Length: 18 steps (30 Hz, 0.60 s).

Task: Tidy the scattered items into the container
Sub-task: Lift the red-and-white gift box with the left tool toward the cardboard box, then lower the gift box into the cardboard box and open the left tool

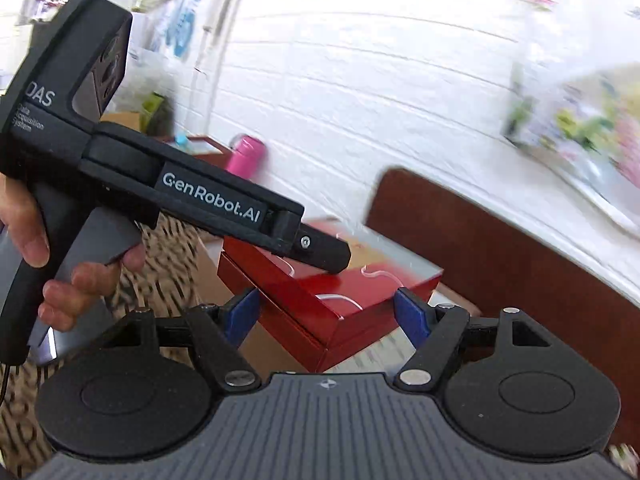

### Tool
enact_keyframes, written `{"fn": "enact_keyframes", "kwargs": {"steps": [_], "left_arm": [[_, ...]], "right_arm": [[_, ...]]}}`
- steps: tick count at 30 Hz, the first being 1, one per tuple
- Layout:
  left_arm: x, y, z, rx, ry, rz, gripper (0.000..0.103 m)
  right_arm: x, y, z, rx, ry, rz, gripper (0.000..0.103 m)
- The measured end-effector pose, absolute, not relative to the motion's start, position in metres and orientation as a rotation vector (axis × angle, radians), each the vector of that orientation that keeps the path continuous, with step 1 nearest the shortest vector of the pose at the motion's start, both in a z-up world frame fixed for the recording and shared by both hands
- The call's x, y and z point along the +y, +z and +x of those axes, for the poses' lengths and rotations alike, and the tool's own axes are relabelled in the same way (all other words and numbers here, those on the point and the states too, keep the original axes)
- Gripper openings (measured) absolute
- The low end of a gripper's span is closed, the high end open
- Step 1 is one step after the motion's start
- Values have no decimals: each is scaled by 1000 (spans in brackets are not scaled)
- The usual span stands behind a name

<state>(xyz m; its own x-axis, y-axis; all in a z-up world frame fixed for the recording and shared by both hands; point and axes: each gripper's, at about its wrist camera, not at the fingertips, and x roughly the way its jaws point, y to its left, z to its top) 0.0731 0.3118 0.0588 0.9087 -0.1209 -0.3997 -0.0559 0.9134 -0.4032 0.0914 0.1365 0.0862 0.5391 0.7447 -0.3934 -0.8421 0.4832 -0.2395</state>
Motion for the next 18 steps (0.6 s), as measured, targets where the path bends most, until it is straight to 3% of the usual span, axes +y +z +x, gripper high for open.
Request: {"fn": "enact_keyframes", "kwargs": {"steps": [1,2,3,7,8,12,14,18], "left_arm": [[323,57,77,437,-56,-435,69],[332,54,84,446,-96,-451,45],[337,51,90,454,-117,-462,37],[362,30,123,514,27,-411,49],[373,24,127,537,26,-461,59],[389,21,128,516,9,-456,73],[388,22,137,526,-8,-452,78],[368,19,138,562,-85,-427,79]], "right_arm": [[149,87,95,232,1031,-436,63],[162,87,98,221,1083,-443,66],[176,86,100,214,1089,-468,68],[222,71,127,264,1034,-557,62],[220,69,138,302,1026,-534,64],[189,66,161,343,959,-515,65],[174,60,175,378,924,-504,66],[162,48,172,416,895,-547,67]]}}
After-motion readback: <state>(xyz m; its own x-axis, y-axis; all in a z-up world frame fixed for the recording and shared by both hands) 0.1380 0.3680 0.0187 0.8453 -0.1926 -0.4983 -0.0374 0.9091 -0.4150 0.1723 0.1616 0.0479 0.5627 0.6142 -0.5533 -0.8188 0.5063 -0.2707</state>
